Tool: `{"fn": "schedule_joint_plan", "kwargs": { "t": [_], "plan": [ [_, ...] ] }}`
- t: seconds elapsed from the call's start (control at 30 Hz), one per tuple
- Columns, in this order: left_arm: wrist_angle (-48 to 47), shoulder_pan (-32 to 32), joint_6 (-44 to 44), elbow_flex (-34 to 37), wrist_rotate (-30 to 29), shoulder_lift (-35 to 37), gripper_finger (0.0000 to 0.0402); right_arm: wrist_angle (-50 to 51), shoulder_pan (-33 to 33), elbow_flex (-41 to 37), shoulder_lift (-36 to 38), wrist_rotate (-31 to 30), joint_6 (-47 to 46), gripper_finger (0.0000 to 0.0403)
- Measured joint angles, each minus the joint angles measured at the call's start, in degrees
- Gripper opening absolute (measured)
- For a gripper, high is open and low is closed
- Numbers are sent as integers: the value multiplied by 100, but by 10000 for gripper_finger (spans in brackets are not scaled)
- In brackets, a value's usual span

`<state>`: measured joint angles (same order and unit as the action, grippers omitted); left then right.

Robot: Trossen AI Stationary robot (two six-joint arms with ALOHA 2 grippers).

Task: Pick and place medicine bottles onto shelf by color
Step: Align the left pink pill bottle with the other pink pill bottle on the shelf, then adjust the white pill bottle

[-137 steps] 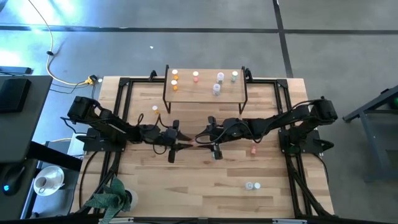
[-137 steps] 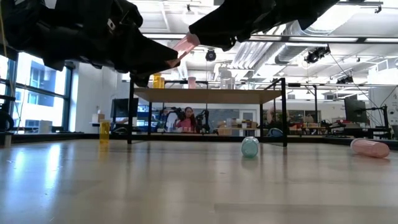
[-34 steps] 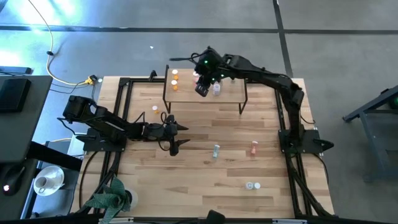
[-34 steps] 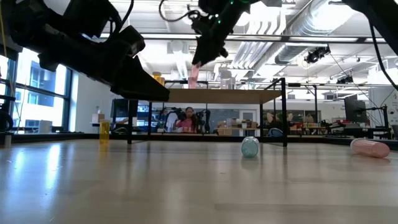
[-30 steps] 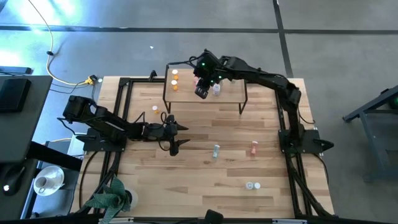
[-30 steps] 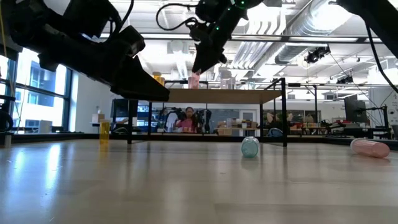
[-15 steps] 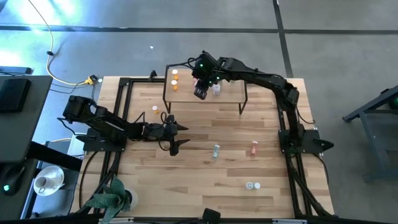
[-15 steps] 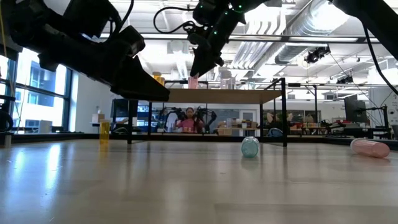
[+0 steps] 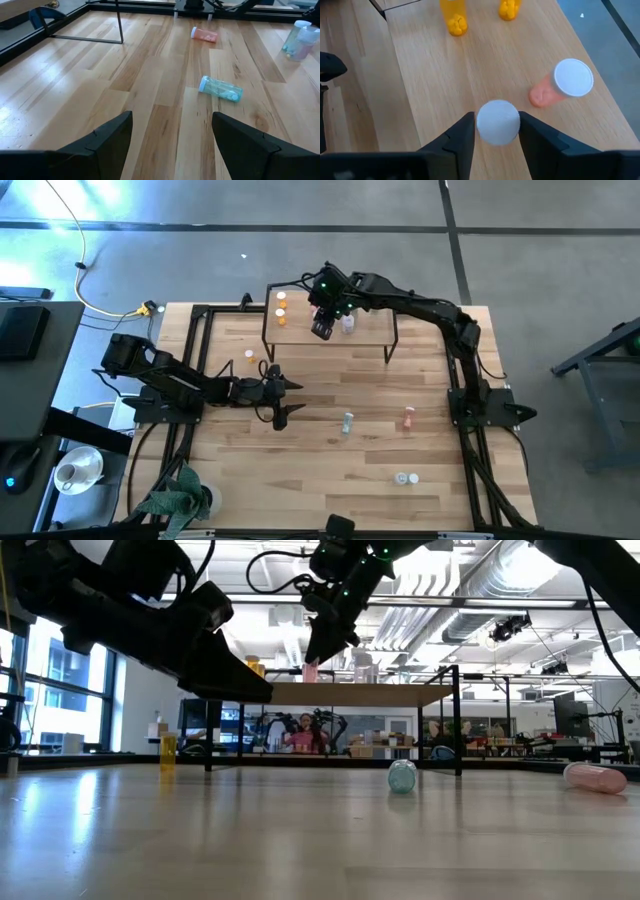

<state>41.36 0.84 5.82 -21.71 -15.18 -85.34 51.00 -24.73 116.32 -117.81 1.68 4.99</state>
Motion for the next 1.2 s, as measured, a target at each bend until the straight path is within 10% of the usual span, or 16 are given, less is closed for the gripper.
{"fn": "schedule_joint_plan", "kwargs": {
  "t": [1.2],
  "plan": [
    [-46,0,-2,0,0,0,264,2366,127,880,45,-51,-255,174]
  ]
}}
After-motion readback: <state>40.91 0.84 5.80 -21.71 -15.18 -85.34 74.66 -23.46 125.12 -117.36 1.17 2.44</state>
